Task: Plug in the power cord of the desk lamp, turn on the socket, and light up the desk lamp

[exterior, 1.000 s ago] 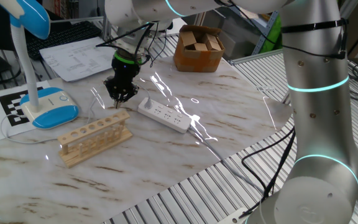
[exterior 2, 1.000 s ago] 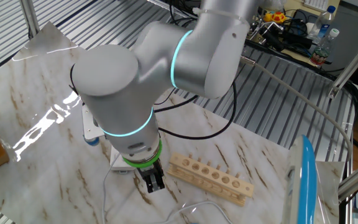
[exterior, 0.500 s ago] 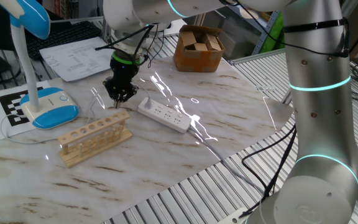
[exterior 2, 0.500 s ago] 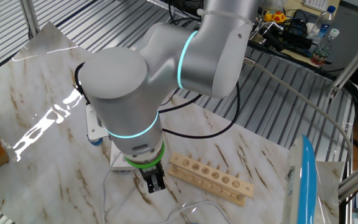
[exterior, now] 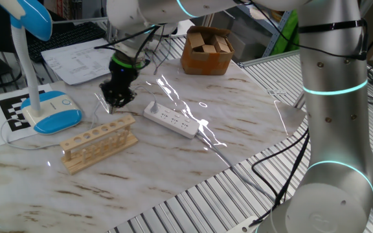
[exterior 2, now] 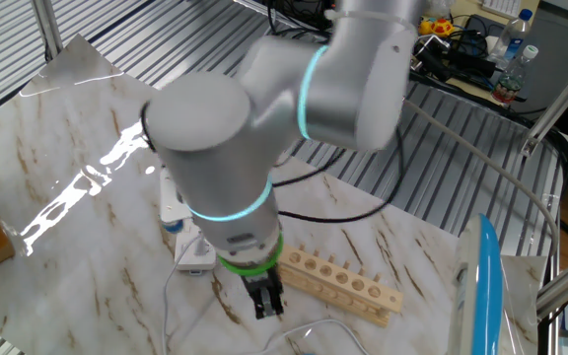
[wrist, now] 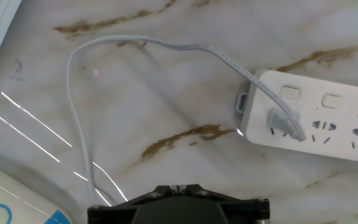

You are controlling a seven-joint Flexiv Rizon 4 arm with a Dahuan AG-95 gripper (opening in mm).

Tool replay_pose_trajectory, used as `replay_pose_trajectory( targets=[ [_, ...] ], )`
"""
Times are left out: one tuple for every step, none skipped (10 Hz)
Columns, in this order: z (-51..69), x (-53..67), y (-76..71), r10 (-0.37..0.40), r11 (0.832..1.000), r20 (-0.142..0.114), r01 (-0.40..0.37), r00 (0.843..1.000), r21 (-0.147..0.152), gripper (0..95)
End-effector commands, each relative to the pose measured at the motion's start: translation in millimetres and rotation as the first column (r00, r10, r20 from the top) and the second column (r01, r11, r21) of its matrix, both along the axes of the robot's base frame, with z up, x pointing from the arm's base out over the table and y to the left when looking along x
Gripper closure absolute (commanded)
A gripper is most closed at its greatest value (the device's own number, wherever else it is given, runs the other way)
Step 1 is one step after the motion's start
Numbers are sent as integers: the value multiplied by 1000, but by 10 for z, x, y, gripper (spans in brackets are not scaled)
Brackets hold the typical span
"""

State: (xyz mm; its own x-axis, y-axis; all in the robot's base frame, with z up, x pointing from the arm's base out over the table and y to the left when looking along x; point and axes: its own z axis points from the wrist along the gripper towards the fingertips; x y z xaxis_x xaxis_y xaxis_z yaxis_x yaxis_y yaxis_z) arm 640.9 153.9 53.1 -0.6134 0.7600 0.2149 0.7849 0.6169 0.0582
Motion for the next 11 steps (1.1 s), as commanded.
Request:
replay_pose_trajectory(
  targets=[
    [45, 173, 214, -21, 999, -18, 21, 1000, -42, 950],
    [41, 239, 261, -36, 998, -20, 36, 999, -44, 950],
    [35, 277, 294, -45, 998, -21, 44, 999, -44, 950],
    [23, 324, 329, -54, 997, -22, 53, 998, -48, 950],
    [3, 372, 356, -65, 997, -24, 64, 998, -47, 950],
    [-15, 407, 378, -71, 996, -25, 70, 997, -46, 950],
    [-30, 443, 411, -79, 996, -26, 78, 997, -47, 950],
    [-43, 520, 496, -101, 994, -31, 99, 994, -54, 950],
    [-49, 574, 552, -111, 992, -37, 109, 993, -57, 950],
    [-59, 612, 591, -115, 992, -40, 112, 993, -59, 950],
    [-78, 649, 611, -102, 993, -41, 99, 994, -65, 950]
  ],
)
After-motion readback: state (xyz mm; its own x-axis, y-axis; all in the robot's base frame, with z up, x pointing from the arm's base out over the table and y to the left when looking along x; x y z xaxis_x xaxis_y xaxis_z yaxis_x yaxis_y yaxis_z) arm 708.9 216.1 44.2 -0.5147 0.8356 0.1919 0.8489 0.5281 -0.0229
